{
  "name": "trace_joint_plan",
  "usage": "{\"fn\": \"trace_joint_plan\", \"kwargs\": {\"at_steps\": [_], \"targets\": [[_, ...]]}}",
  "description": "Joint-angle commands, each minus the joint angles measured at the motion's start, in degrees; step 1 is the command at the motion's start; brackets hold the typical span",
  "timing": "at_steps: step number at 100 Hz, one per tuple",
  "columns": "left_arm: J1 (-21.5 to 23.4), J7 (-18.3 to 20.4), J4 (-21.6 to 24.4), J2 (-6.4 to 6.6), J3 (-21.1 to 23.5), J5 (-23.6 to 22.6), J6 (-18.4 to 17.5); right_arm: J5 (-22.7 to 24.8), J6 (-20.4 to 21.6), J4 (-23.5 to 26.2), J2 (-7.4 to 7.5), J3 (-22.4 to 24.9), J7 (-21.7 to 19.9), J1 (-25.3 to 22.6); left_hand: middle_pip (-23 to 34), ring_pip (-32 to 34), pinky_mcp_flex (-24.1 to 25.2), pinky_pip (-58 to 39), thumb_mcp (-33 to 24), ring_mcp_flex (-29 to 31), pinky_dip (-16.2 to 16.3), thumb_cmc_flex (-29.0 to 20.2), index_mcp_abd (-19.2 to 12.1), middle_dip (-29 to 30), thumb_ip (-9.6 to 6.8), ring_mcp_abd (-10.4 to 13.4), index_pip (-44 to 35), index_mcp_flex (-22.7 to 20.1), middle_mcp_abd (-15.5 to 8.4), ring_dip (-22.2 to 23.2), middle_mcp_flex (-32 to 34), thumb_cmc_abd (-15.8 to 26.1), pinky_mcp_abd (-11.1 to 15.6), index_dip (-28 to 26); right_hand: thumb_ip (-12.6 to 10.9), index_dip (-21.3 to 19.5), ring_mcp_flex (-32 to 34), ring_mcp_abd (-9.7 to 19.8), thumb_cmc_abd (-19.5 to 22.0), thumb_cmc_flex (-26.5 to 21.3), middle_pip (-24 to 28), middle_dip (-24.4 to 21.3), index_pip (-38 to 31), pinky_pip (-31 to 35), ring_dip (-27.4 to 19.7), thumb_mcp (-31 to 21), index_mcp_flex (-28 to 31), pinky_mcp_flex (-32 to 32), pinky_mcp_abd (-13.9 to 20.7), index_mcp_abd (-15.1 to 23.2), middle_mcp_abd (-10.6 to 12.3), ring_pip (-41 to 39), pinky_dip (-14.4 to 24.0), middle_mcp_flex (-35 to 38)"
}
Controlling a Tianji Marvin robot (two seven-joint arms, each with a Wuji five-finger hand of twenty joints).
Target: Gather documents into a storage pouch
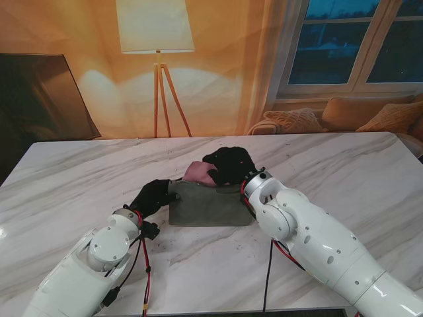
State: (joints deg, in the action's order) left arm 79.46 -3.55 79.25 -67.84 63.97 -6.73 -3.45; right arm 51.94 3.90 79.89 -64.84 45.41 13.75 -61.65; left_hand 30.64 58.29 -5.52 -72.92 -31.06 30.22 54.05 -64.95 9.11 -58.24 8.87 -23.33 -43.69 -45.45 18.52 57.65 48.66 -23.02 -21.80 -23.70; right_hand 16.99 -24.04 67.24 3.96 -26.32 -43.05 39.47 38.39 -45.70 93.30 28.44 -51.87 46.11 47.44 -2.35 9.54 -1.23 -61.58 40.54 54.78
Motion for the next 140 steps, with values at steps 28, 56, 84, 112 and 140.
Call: {"fn": "trace_joint_plan", "kwargs": {"at_steps": [28,56,84,112,140], "targets": [[0.2,-0.3,1.2,-0.19,0.6,-2.1,-0.5,0.5,4.4,1.1,1.03,1.7,-6.1,0.9,-1.4,-1.1,0.2,0.2,-3.6,-0.3,-1.2,-2.8,-4.4,0.1,0.42,-1.9,-3.5,-2.2,-1.9,-1.1,1.3,0.2,4.6,-0.4,-4.3,-4.3,8.7,7.4,2.7,-5.7,8.3,6.9,-3.1,14.3,6.7,-3.6,11.7,10.7,5.0,4.4,0.0,-21.2,1.3,3.3],[0.2,-0.3,1.4,0.14,1.2,-4.1,-0.9,-0.9,7.5,3.4,1.88,3.6,-12.2,1.6,-2.8,-2.1,0.5,0.5,-4.4,-0.5,-1.7,-3.6,-4.6,0.3,0.32,-1.9,-4.0,-2.9,-2.0,-1.6,0.8,-0.2,4.7,-0.7,-4.6,-4.6,8.6,7.1,2.2,-5.3,7.6,8.2,-2.6,15.0,7.8,-4.4,12.4,10.5,4.7,4.5,-0.6,-22.5,1.8,5.4],[0.2,1.6,1.6,0.71,1.1,-4.3,-2.6,-6.9,8.9,2.0,1.7,2.1,-16.8,3.5,-6.6,-7.6,2.7,2.3,-7.5,-0.8,-4.5,-3.3,-5.6,1.6,0.72,-0.6,-3.2,-3.7,-3.6,-1.8,0.1,-1.7,5.0,-0.2,-4.7,-3.7,8.4,5.4,1.8,-4.5,3.8,6.0,-1.8,14.0,7.2,-4.5,12.0,8.3,3.9,5.2,0.2,-20.0,2.0,7.3],[0.4,2.2,1.9,0.84,1.2,-4.1,-2.3,-11.3,9.5,0.7,1.9,-0.8,-21.8,5.6,-9.1,-10.8,3.8,3.3,-8.5,-1.7,-6.7,-0.9,-5.6,3.2,1.17,0.5,-0.9,-2.2,-3.7,-3.3,0.0,-2.3,5.0,0.7,-4.5,-3.2,7.4,4.7,1.6,-4.2,2.1,5.0,-1.9,12.7,6.8,-4.6,11.9,6.1,3.5,5.6,1.0,-18.3,2.2,7.9],[0.8,1.9,2.3,1.0,1.8,-5.5,-1.6,-9.4,5.6,4.2,2.73,0.4,-25.5,5.0,-2.8,-2.0,2.7,1.3,-3.3,0.3,-6.3,-2.6,-4.9,-1.2,0.7,-1.6,-2.4,-3.6,-2.7,-2.1,3.6,0.9,4.8,0.0,-4.8,-1.4,8.6,5.0,1.1,-1.9,4.9,5.2,-2.8,15.3,7.9,-8.6,11.5,8.3,3.6,3.7,-3.6,-22.0,2.3,10.1]]}}
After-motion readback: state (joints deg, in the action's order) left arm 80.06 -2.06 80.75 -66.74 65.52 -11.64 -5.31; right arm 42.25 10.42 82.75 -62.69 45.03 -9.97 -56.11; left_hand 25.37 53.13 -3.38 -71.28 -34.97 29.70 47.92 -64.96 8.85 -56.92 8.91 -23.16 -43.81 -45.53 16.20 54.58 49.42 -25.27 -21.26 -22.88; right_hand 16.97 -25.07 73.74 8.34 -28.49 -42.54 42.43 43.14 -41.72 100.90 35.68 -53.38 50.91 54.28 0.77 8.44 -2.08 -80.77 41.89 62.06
